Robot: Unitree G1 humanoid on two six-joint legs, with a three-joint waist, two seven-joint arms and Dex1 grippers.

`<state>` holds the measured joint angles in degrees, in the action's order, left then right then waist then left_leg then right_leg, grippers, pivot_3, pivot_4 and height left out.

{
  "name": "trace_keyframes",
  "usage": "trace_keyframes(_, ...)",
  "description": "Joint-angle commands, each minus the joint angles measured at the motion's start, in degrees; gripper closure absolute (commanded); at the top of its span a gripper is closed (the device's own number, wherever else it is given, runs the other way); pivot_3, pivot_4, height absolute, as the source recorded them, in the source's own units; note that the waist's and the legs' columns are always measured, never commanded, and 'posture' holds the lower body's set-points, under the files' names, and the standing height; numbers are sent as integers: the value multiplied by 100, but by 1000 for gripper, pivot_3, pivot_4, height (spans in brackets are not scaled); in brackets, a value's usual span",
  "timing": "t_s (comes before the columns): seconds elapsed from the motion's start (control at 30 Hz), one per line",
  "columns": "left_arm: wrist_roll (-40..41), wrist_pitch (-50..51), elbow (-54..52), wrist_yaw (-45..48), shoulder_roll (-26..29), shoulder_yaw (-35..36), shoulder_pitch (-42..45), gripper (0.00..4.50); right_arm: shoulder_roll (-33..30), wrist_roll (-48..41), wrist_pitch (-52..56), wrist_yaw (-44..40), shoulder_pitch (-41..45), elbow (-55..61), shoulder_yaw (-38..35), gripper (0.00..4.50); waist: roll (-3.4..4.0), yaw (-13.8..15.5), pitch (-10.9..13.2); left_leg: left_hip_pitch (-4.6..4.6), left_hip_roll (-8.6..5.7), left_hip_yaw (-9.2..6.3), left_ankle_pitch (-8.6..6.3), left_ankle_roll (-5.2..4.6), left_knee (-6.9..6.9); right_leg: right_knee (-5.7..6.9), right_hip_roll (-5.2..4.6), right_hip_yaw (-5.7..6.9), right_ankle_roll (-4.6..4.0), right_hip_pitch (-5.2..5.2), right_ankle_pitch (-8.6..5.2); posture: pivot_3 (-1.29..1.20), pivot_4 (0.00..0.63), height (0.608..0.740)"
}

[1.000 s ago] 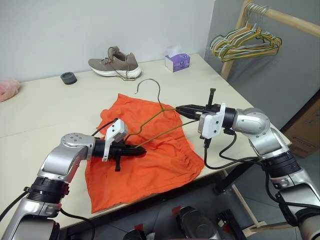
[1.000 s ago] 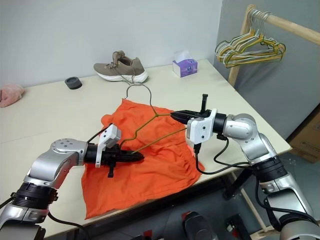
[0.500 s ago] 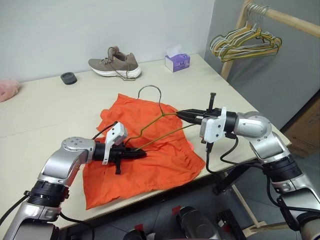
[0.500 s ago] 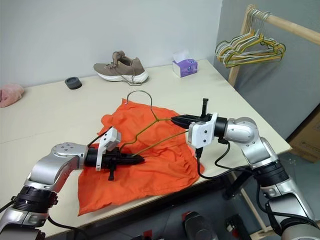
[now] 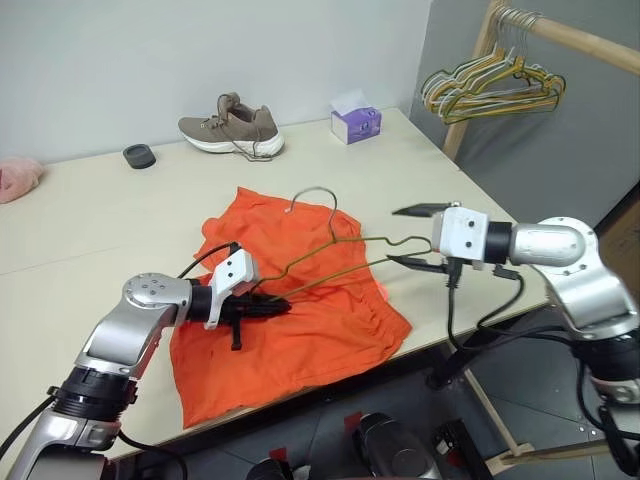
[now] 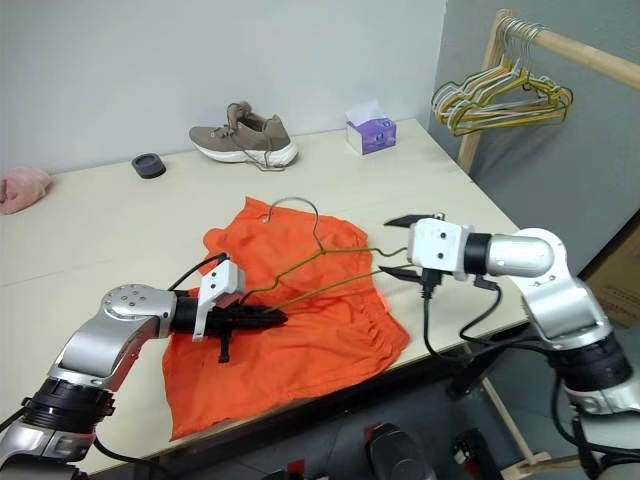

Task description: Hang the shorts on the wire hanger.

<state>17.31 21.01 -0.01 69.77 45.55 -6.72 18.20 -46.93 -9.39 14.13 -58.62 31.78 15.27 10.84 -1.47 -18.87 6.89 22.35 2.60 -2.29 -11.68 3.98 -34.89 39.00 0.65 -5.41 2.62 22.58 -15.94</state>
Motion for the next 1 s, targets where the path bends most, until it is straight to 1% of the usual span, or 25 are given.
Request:
trace_keyframes(0.03, -83, -196, -241, 34, 76, 13, -29, 4500, -378, -379, 1225, -461, 65, 602, 40, 943, -1, -21, 0, 0, 0, 2, 0, 0, 0, -1, 0, -1, 0, 0, 0, -298, 86, 740)
trace_keyframes(0.1, -121, -220, -268, 32, 68, -8, -43, 4500, -460, -247, 1373, -622, 144, 644, 304, 943, -4, -51, 2, -3, 1, 3, 0, 0, 0, 0, 0, -2, 0, 0, 0, -297, 86, 740)
trace_keyframes(0.17, -142, -239, -286, 48, 71, -29, -41, 4500, -378, -26, 1320, -626, 256, 539, 538, 943, -5, -89, 3, -7, 1, 4, 0, 0, 0, 1, 0, -2, -3, 0, -1, -295, 86, 740)
trace_keyframes(0.23, -148, -239, -297, 61, 70, -33, -42, 4500, -312, 38, 1339, -646, 330, 476, 636, 943, -6, -126, 3, -8, 0, 6, 0, 0, 0, 1, 0, -4, -25, 0, -14, -295, 86, 740)
trace_keyframes(0.27, -184, -268, -316, 81, 87, -53, -46, 4500, -273, 172, 1310, -740, 431, 344, 834, 943, -7, -148, 4, -8, 0, 7, 0, 0, 0, 1, 0, -6, -25, 0, -14, -287, 86, 740)
trace_keyframes(0.33, -246, -310, -357, 111, 117, -78, -68, 4500, -174, 383, 1270, -891, 601, 118, 1154, 943, -9, -175, 5, -6, 0, 9, 0, 0, -1, 0, 0, -8, -6, 0, -4, -281, 84, 740)
trace_keyframes(0.4, -287, -337, -388, 108, 128, -79, -97, 4500, -113, 427, 1316, -1054, 691, 4, 1320, 943, -11, -189, 6, -5, 0, 10, 0, 0, 0, -1, 0, -8, 5, 1, 3, -275, 83, 740)
trace_keyframes(0.47, -277, -320, -427, 97, 121, -62, -123, 4500, -63, 419, 1395, -1174, 728, -51, 1399, 1314, -11, -176, 6, -1, 1, 8, -1, 0, 2, -1, 0, -5, 2, 4, 1, -271, 82, 740)
trace_keyframes(0.53, -259, -299, -481, 84, 114, -45, -159, 4500, -11, 466, 1455, -1223, 734, -110, 1470, 1857, -11, -172, 6, 3, 1, 7, -1, -1, 3, -1, 0, -4, 1, 7, 0, -266, 80, 740)
trace_keyframes(0.77, -163, -266, -670, 134, 99, -13, -282, 4500, 129, 567, 1476, -1294, 715, -243, 1504, 4309, -12, -167, 7, 6, 0, 6, -1, -1, 1, 0, 0, -3, 2, 9, 1, -265, 81, 740)
trace_keyframes(0.8, -151, -288, -678, 101, 62, 5, -296, 4500, 129, 547, 1491, -1321, 693, -238, 1485, 4445, -12, -168, 7, 4, 1, 6, -1, -1, 1, 1, 0, -2, 2, 9, 1, -266, 82, 740)
trace_keyframes(0.9, -27, -207, -666, -35, -88, 97, -299, 4500, 95, 508, 1491, -1400, 614, -207, 1416, 4445, -12, -169, 7, 4, 0, 7, -1, -1, 1, 1, 0, -5, 2, 9, 1, -267, 83, 740)
trace_keyframes(0.97, 251, -12, -706, 1, -178, 225, -283, 4500, 77, 488, 1486, -1423, 581, -181, 1374, 4445, -13, -167, 7, 5, 0, 7, -1, -1, 1, 0, 0, -5, 2, 9, 1, -269, 82, 740)
trace_keyframes(1.0, 346, 68, -721, 7, -210, 285, -279, 4257, 67, 475, 1491, -1432, 565, -168, 1349, 4483, -13, -168, 7, 5, 0, 7, -1, -1, 1, 0, 0, -4, 2, 9, 1, -269, 82, 740)
